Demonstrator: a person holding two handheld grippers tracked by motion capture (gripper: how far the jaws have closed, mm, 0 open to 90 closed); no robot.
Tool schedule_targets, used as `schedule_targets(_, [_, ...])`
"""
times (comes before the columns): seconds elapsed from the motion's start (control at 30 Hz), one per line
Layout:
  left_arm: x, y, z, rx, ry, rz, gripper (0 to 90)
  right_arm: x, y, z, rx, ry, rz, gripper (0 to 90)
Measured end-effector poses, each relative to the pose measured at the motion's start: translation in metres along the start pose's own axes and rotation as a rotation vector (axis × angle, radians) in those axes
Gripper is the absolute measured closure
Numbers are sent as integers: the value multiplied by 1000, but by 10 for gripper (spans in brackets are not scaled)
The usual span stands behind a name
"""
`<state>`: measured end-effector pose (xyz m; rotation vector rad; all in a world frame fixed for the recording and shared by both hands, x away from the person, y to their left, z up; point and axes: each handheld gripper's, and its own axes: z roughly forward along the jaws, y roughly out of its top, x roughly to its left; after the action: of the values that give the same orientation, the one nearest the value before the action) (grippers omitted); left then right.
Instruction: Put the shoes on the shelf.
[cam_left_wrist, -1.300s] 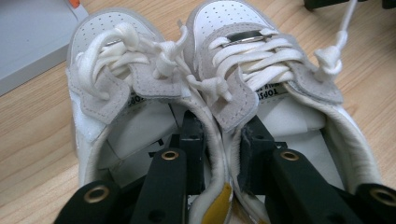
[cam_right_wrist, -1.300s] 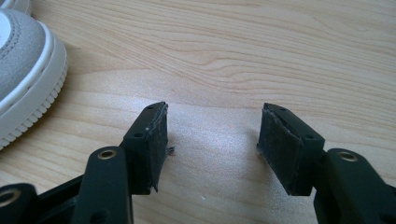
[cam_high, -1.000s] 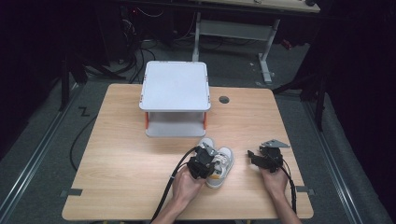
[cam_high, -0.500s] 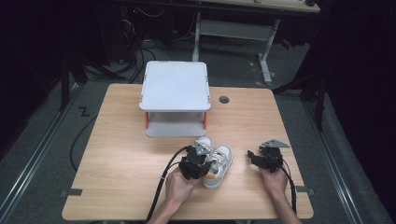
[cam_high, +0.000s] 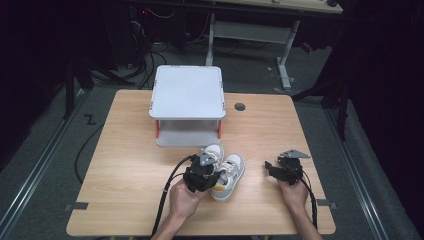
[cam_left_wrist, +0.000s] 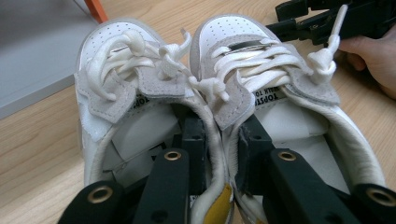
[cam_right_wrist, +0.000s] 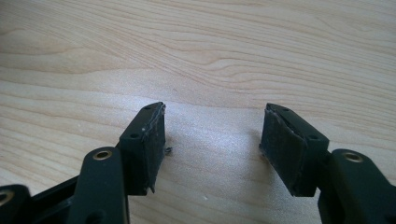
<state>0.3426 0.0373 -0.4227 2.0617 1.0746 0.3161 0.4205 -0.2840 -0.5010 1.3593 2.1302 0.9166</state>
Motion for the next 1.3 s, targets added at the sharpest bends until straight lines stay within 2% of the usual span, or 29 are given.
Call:
schedule_targets(0.33, [11, 1, -14, -21, 14, -14, 760, 0, 0, 0, 0, 0, 0, 398])
schedule_targets(0.5, [22, 2, -23, -38, 39, -34, 760, 0, 0, 0, 0, 1, 0, 397])
schedule_targets(0.57, [29, 2, -27, -47, 55, -54, 760, 0, 0, 0, 0, 1, 0, 397])
schedule_targets(0.7, [38, 4, -29, -42, 80, -60, 760, 0, 0, 0, 0, 2, -1, 396])
schedule_targets(0.8, [52, 9, -28, -42, 119, -69, 760, 0, 0, 0, 1, 2, -1, 396])
schedule_targets(0.83, [52, 9, -28, -42, 119, -69, 760, 0, 0, 0, 1, 3, -1, 396])
schedule_targets(0.93, [64, 11, -22, -33, 174, -71, 760, 0, 0, 0, 1, 3, -1, 396])
schedule_targets(0.97, [64, 11, -22, -33, 174, -71, 760, 0, 0, 0, 1, 3, -1, 396])
schedule_targets(1.0, [71, 12, -19, -31, 189, -76, 760, 0, 1, 1, 1, 4, -1, 396])
schedule_targets(1.1, [78, 14, -13, -24, 210, -81, 759, 0, 1, 1, 0, 10, -3, 395])
schedule_targets(1.2, [83, 17, -5, -19, 246, -64, 760, 1, 2, 2, 1, 22, -17, 398])
schedule_targets(1.27, [86, 18, -3, -17, 253, -64, 759, 1, 2, 2, 1, 26, -19, 407])
schedule_targets(1.3, [88, 19, 0, -17, 262, -69, 759, 2, 3, 2, 1, 35, -27, 508])
